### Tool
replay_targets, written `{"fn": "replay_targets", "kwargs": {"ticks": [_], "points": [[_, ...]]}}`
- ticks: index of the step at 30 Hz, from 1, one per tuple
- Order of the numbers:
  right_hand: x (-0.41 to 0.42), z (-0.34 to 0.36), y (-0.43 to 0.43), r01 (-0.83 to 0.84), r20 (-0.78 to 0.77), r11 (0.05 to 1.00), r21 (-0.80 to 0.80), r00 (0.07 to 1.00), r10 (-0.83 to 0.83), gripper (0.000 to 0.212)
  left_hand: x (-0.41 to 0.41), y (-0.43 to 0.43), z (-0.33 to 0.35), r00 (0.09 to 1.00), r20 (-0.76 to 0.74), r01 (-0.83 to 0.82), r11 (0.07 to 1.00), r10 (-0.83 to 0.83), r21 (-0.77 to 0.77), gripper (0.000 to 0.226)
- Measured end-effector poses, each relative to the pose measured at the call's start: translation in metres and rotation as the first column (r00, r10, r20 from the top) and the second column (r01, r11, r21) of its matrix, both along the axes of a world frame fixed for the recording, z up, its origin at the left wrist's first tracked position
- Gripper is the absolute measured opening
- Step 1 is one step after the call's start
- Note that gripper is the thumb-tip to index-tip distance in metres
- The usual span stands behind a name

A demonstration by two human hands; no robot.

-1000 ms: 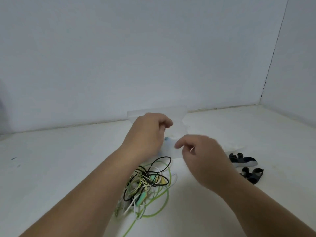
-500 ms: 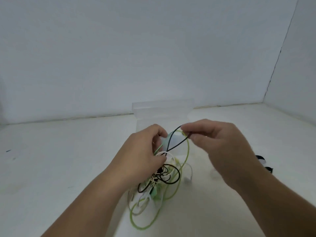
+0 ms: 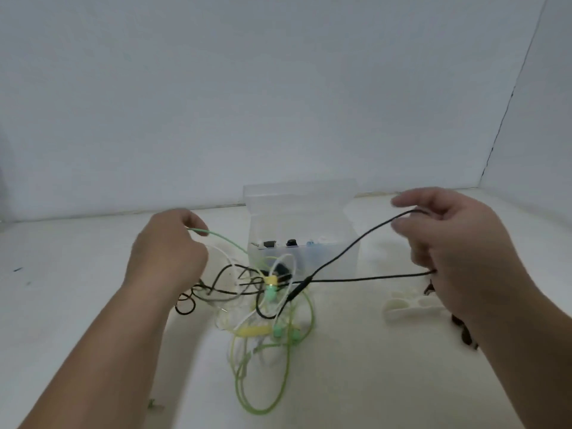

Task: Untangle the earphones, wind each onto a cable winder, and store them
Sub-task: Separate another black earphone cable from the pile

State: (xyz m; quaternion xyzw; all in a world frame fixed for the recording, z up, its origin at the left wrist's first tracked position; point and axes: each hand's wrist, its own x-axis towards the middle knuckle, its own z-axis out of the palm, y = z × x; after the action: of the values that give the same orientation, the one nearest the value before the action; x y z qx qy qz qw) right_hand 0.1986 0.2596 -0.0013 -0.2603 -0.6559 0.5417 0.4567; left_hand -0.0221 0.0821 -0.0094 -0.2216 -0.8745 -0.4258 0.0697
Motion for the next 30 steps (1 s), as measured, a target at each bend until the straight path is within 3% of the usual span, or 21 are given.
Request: {"fn": "replay_targets", "kwargs": {"ticks": [2, 4, 6, 8, 11, 13, 15, 17, 18, 20, 22, 25, 30], "points": [[0.000, 0.000, -0.006, -0.138, 0.355, 0.969, 0.203, 0.933, 0.059, 0.016, 0.001, -0.002, 0.003, 0.994, 0.107, 0.000, 0.997, -0.009, 0.083, 0.039], [-0.001, -0.004, -0.014, -0.377, 0.695, 0.905, 0.195, 0.704, 0.144, 0.020, 0.001, -0.003, 0.005, 0.959, 0.262, 0.073, 0.989, -0.105, 0.131, 0.044], [-0.002, -0.008, -0.021, -0.488, 0.868, 0.863, 0.133, 0.478, 0.136, 0.022, 0.003, -0.004, 0.007, 0.919, 0.335, 0.158, 0.973, -0.208, 0.171, 0.056], [-0.004, -0.011, -0.023, -0.481, 0.885, 0.863, 0.154, 0.456, 0.096, 0.025, 0.008, -0.001, 0.007, 0.918, 0.278, 0.228, 0.949, -0.284, 0.218, 0.067], [-0.009, -0.012, -0.022, -0.384, 0.754, 0.906, 0.179, 0.645, 0.125, 0.046, 0.032, 0.006, 0.012, 0.965, -0.030, 0.256, 0.919, -0.259, 0.299, 0.061], [-0.011, -0.012, -0.023, -0.345, 0.650, 0.917, 0.201, 0.748, 0.139, 0.051, 0.047, 0.011, 0.013, 0.895, -0.215, 0.444, 0.824, -0.390, 0.352, 0.045], [-0.012, -0.012, -0.025, -0.342, 0.545, 0.917, 0.205, 0.818, 0.183, 0.055, 0.061, 0.015, 0.010, 0.775, -0.165, 0.631, 0.734, -0.610, 0.251, 0.035], [-0.013, -0.011, -0.025, -0.328, 0.429, 0.932, 0.156, 0.872, 0.235, 0.060, 0.067, 0.020, 0.000, 0.729, -0.048, 0.682, 0.730, -0.683, -0.035, 0.048], [-0.015, -0.010, -0.025, -0.303, 0.345, 0.948, 0.097, 0.904, 0.254, 0.063, 0.067, 0.022, -0.005, 0.736, -0.046, 0.659, 0.730, -0.675, -0.182, 0.048], [-0.016, -0.005, -0.020, -0.232, 0.111, 0.962, -0.141, 0.962, 0.249, 0.067, 0.061, 0.023, -0.009, 0.732, -0.033, 0.645, 0.708, -0.680, -0.287, 0.033], [-0.013, 0.001, -0.013, -0.226, -0.136, 0.915, -0.334, 0.972, 0.191, 0.067, 0.051, 0.021, -0.010, 0.734, 0.018, 0.660, 0.708, -0.678, -0.250, 0.024], [-0.004, 0.010, -0.007, -0.333, -0.404, 0.841, -0.426, 0.902, 0.152, 0.065, 0.038, 0.017, -0.009, 0.751, 0.095, 0.658, 0.730, -0.653, -0.183, 0.025], [0.001, 0.011, -0.001, -0.402, -0.544, 0.773, -0.490, 0.834, 0.089, 0.061, 0.031, 0.015, -0.009, 0.707, 0.136, 0.705, 0.708, -0.694, -0.049, 0.024]]}}
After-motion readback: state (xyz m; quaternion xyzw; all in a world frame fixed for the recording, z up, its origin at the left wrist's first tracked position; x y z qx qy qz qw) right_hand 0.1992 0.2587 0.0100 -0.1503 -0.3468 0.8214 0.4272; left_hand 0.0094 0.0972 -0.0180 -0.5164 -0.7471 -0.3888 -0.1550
